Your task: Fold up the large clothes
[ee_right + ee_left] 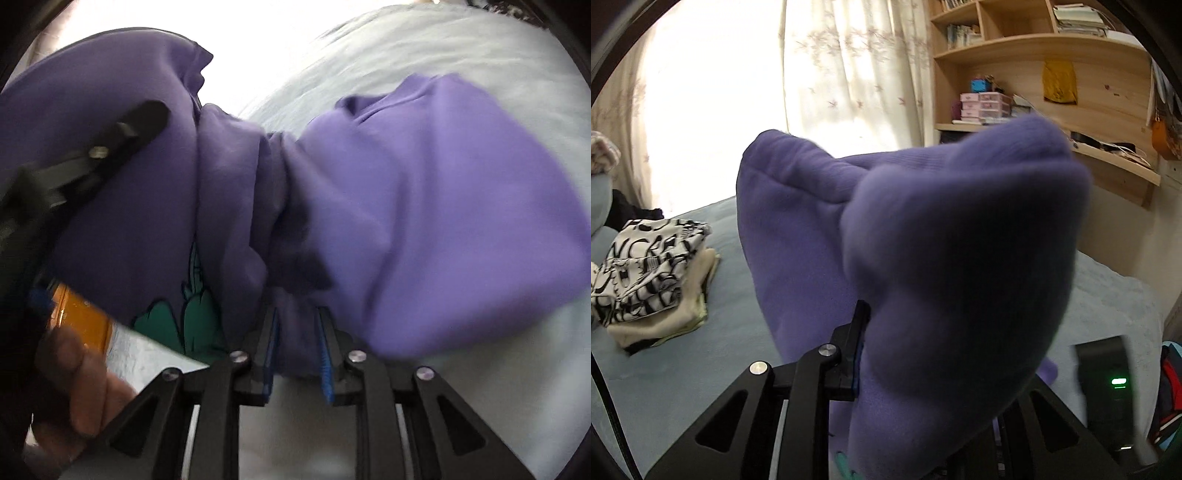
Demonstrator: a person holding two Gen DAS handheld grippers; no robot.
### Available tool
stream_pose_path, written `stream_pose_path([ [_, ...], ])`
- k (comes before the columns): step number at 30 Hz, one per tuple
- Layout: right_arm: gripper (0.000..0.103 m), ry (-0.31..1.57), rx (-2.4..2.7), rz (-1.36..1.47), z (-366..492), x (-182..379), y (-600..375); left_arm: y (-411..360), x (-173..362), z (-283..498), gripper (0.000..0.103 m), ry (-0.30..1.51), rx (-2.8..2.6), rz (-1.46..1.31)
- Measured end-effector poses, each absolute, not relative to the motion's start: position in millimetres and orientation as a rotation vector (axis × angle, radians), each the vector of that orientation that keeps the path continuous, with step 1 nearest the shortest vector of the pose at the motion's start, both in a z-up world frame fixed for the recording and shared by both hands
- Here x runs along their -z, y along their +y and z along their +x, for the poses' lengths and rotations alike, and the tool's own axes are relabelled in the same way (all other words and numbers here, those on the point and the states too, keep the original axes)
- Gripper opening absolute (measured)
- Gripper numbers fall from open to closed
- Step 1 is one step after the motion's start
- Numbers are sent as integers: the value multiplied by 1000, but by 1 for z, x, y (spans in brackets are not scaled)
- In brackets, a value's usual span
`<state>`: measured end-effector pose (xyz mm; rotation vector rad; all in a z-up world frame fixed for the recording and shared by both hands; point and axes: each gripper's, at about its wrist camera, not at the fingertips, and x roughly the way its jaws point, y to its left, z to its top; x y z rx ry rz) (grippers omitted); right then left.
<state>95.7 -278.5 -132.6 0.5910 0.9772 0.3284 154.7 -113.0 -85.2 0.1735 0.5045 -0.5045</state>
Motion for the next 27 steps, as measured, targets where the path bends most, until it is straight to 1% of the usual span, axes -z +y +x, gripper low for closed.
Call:
stream_pose_path([
  [5,20,919,-123,472,71,117,-322,-156,91,155,19,537,522,224],
  [14,20,853,73,580,59,122,-391,-224,120,148,19,581,591,337],
  [18,20,847,114,607,60,123,-400,-250,142,150,20,601,595,402],
  [23,20,867,128,630,49,132,-415,-282,182,147,20,631,585,538],
  [27,20,867,132,639,43,133,-420,-291,190,137,21,593,563,610],
])
